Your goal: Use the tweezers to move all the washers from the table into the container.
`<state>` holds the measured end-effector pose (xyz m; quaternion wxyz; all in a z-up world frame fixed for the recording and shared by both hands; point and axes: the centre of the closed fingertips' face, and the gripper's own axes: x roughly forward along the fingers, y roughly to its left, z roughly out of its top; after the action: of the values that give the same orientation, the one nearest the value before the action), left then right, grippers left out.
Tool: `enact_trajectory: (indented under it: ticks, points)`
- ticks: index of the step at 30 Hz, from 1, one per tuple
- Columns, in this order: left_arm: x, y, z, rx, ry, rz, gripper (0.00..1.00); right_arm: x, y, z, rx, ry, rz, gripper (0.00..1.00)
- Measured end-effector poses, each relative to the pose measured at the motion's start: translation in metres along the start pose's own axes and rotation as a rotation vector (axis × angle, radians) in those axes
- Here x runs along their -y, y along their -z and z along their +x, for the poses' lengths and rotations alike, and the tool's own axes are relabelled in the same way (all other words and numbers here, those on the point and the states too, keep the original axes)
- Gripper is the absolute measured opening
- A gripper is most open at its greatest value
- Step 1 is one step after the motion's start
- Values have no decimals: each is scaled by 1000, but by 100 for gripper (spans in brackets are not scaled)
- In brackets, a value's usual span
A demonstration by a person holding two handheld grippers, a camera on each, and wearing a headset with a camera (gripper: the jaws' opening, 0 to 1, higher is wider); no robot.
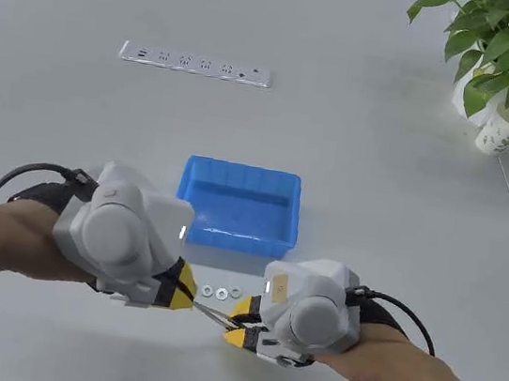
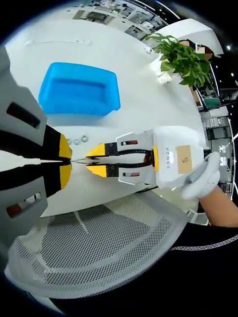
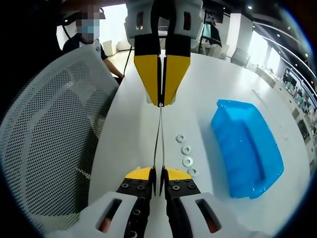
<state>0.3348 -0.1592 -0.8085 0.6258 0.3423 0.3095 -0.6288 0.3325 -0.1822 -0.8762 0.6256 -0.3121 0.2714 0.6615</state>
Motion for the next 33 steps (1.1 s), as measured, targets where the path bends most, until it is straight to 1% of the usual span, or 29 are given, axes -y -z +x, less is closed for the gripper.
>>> enact_trajectory:
  ticks: [3, 8, 15, 22, 29, 33]
  points:
    - [-1, -5, -3, 15, -2, 6, 3, 1, -2, -1, 4, 9, -8, 10]
    - [-3, -13, -8, 34, -6, 16, 3, 3, -7, -2, 26, 22, -1, 10]
    - [-4, -26, -9, 69, -6, 27, 3, 3, -10, -3, 45, 31, 8, 10]
    - [-4, -33, -9, 85, 0, 36, 3, 4, -11, -4, 57, 44, 3, 10]
    - [-4, -44, -9, 105, 7, 46, 3, 4, -15, -4, 75, 47, 15, 10]
    - [-4, -47, -9, 107, 12, 53, 3, 4, -15, -4, 80, 47, 19, 10]
